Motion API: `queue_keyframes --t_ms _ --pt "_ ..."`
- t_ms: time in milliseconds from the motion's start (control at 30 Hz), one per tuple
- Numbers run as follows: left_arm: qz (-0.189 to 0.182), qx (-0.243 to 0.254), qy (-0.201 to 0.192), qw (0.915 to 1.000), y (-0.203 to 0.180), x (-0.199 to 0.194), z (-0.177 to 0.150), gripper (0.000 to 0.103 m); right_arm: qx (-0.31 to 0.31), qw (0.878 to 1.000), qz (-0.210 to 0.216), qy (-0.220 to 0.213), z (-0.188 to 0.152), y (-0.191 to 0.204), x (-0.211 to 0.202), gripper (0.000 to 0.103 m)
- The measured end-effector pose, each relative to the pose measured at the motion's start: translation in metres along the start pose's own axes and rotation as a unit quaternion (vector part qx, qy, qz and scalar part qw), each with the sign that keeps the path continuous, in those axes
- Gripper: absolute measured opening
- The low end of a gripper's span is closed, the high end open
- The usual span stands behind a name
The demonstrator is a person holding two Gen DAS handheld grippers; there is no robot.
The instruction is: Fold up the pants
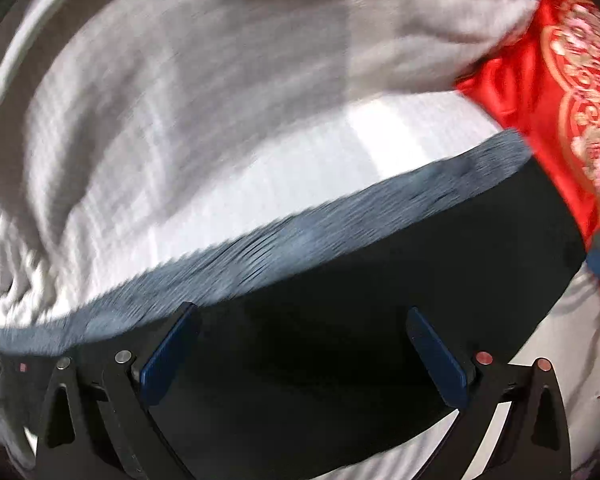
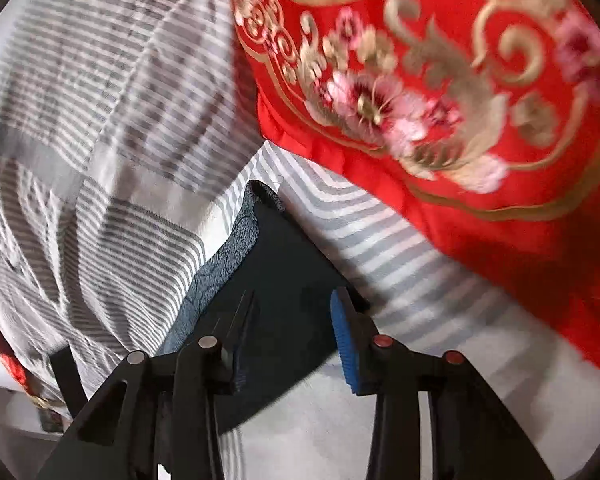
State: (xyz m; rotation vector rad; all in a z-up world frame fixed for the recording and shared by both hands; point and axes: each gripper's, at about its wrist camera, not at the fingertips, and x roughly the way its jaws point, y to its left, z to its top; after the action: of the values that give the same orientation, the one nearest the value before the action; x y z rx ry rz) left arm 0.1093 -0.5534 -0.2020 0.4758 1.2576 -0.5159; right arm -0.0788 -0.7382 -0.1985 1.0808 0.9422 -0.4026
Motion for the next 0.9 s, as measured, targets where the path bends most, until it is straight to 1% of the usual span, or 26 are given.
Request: queue_keyframes --t_ms 67,133,233,333,400,433,467,533,633,700,767,833,900 --pt "-0.012 0.016 -0.012 0.9997 -0.025 0.000 0.016 0.103 0.009 1.000 0.013 0.009 -0.003 -0.003 -0.004 0.041" --pt "-0.019 0.029 -0.023 0.9992 -0.047 0.002 0.033 0.103 0.021 1.000 0.020 0.009 -0.006 -0.004 -0.008 0.041" --pt "-0.031 0.037 -0.041 0.9980 -0.078 0.009 0.060 0.103 0.041 0.998 0.042 0.007 -0.014 -0.010 -0.016 0.041" --pt "-0.025 0.039 -0.042 0.9981 -0.102 0.028 0.082 0.103 0.042 0.997 0.056 0.016 -0.024 -0.011 -0.019 0.041" --pt "-0.013 0.041 -0.030 0.9986 -0.114 0.043 0.090 0.103 0.045 0.997 0.064 0.021 -0.029 -0.016 -0.020 0.043" --pt "-0.002 0.041 -0.020 0.9989 -0.119 0.050 0.093 0.103 0.050 0.996 0.067 0.021 -0.030 -0.020 -0.019 0.045" --pt "-0.003 0.037 -0.020 0.9991 -0.119 0.050 0.093 0.103 0.059 0.996 0.071 0.020 -0.031 -0.025 -0.019 0.048" --pt "-0.013 0.035 -0.032 0.9988 -0.116 0.041 0.090 0.103 0.078 0.993 0.083 0.014 -0.033 -0.035 -0.018 0.051" --pt "0.009 0.059 -0.048 0.9971 -0.102 0.022 0.071 0.103 0.098 0.989 0.109 0.006 -0.034 -0.046 -0.011 0.052" --pt "0.020 0.058 -0.052 0.9968 -0.085 0.012 0.058 0.103 0.112 0.985 0.128 0.003 -0.035 -0.051 -0.003 0.052" --pt "0.035 0.043 -0.048 0.9973 -0.062 0.006 0.043 0.103 0.123 0.983 0.136 0.003 -0.036 -0.055 0.007 0.052" --pt "0.051 0.024 -0.041 0.9976 -0.045 0.006 0.035 0.103 0.131 0.981 0.141 0.004 -0.035 -0.057 0.016 0.052" --pt "0.063 0.006 -0.034 0.9974 -0.032 0.011 0.033 0.103 0.132 0.979 0.152 -0.004 -0.036 -0.057 0.020 0.052"
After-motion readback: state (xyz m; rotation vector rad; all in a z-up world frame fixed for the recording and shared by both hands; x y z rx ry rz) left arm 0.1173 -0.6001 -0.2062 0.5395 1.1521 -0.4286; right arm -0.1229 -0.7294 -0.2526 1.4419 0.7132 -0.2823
